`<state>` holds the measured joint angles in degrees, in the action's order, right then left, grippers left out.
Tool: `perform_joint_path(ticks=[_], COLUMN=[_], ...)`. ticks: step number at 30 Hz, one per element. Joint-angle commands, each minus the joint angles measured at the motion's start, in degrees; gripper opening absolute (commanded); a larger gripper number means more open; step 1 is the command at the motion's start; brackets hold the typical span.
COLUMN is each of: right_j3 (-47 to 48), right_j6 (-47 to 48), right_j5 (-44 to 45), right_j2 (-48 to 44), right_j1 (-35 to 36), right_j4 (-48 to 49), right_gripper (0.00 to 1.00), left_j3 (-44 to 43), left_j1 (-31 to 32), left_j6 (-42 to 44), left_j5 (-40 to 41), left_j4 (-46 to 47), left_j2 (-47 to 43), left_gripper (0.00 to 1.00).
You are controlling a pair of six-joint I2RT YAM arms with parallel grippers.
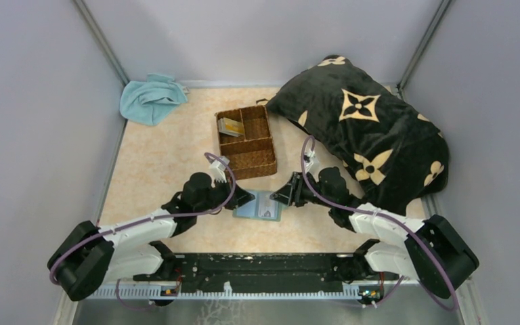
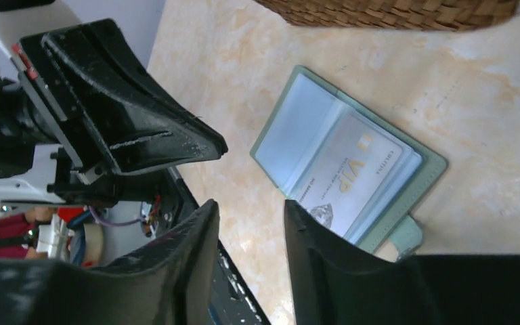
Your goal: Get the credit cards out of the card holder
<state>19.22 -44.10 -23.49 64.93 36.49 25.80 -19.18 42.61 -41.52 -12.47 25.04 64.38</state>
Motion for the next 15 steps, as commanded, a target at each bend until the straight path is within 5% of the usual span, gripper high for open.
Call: perform_joint_path(ticks=[1,4,8,15], right_j3=[0.0,0.0,-0.4,1.3], right_j6=[-3.0,-2.8,-1.5,3.6], right_j5=[-4.5,-4.5,-2.2,12.5], right_j2=[0.0,-0.2,-1.1,-6.1], right_j1=[-0.6,-1.2,-2.0,-2.0], right_j4=[8.8,8.2,5.2,-10.1], right_gripper=[0.51,0.55,0.47,0.36], left_j3=[-1.8,-1.4,-1.0,-3.1], left_j1=[0.0,0.0,0.0,0.0], left_j6=[0.9,1.3,1.4,3.6], left_j5=[-1.6,-1.4,-1.4,1.0], left_j4=[0.2,-0.3,-0.3,-7.3], left_j2=[-1.5,-2.1,-2.5,-1.3], left_gripper=[0.03,0.18,0.45,0.45])
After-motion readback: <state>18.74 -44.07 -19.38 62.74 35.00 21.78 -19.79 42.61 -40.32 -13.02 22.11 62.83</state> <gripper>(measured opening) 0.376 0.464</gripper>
